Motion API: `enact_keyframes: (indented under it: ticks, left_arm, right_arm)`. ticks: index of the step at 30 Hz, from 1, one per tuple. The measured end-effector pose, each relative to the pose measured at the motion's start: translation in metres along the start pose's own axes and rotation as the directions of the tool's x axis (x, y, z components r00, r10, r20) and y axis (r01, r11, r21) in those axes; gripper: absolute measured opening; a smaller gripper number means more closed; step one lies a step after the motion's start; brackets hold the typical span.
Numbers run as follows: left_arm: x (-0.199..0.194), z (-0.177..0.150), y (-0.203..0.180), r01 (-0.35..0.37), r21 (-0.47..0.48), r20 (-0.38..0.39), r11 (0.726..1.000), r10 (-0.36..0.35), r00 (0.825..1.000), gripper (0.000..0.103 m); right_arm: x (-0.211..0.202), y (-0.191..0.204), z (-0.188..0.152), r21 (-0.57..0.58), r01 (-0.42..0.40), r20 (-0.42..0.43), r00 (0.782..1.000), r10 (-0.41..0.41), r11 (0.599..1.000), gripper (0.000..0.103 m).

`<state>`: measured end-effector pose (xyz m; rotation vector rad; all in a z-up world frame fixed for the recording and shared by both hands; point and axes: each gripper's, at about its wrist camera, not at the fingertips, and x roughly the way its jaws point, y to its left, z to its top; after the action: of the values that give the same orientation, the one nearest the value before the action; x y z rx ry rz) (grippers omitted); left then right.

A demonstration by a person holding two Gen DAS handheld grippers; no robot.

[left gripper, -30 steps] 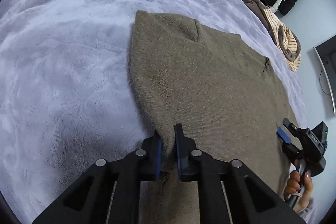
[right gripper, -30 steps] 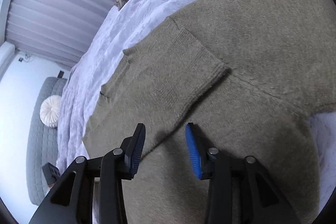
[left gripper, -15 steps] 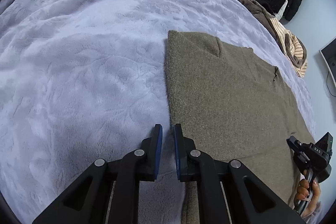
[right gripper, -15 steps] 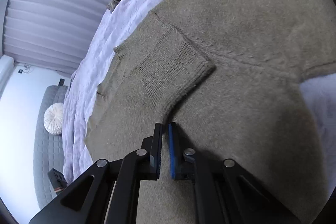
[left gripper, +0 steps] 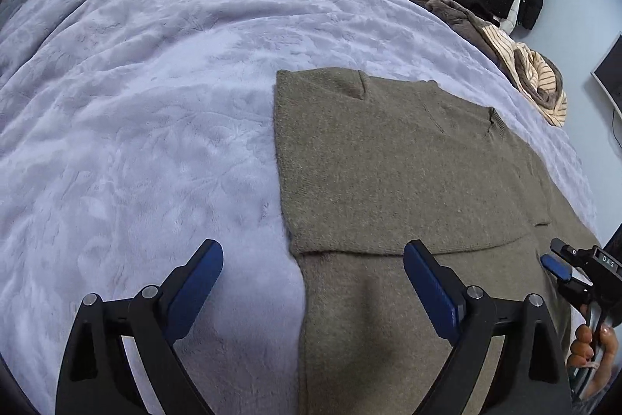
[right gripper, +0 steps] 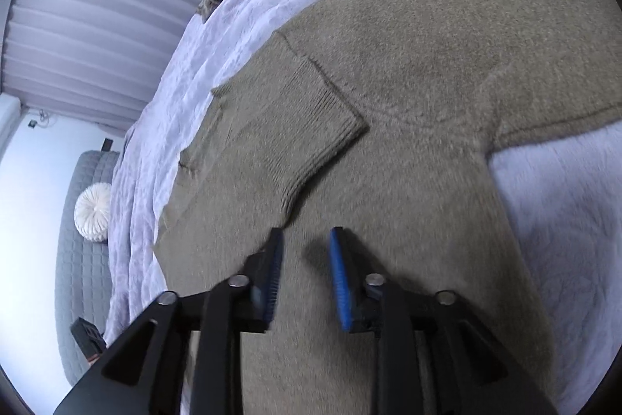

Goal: Fold small clothes
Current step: 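Grasp the cuff of the other sleeve with the right tool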

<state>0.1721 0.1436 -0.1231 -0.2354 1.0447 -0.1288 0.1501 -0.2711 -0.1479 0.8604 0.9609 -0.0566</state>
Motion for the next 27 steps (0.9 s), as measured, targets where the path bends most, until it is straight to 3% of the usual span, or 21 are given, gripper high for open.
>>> enact_keyframes:
  ticks: [1, 3, 8, 13, 21, 27]
  left_arm:
    - [-0.003, -0.003, -0.006, 0.003, 0.004, -0.001, 1.000, -0.003, 1.000, 0.094]
    - [-0.008, -0.011, -0.018, 0.006, 0.014, -0.006, 1.000, -0.006, 1.000, 0.094]
    - [-0.021, -0.039, -0.055, 0.019, 0.058, -0.020, 0.998, -0.018, 1.000, 0.094]
    - [-0.024, -0.072, -0.090, 0.029, 0.085, -0.066, 0.996, -0.023, 0.998, 0.094]
    - [-0.030, -0.109, -0.140, 0.018, 0.138, -0.092, 0.990, -0.005, 0.996, 0.094]
    - [-0.030, -0.116, -0.172, 0.004, 0.175, -0.083, 0.985, 0.010, 0.996, 0.094]
  right_arm:
    - [-0.004, 0.003, -0.004, -0.020, 0.000, -0.004, 1.000, 0.000, 1.000, 0.049]
    - [-0.009, 0.008, -0.013, -0.058, 0.016, -0.007, 1.000, -0.016, 0.998, 0.051]
    - [-0.029, 0.007, -0.033, -0.118, 0.026, -0.024, 0.999, -0.029, 0.993, 0.051]
    - [-0.054, -0.009, -0.048, -0.095, 0.001, -0.006, 1.000, -0.002, 0.996, 0.051]
    - [-0.111, -0.061, -0.051, -0.010, -0.031, 0.102, 0.994, 0.032, 0.999, 0.052]
    - [-0.159, -0.113, -0.027, 0.111, -0.035, 0.231, 0.973, 0.009, 0.993, 0.055]
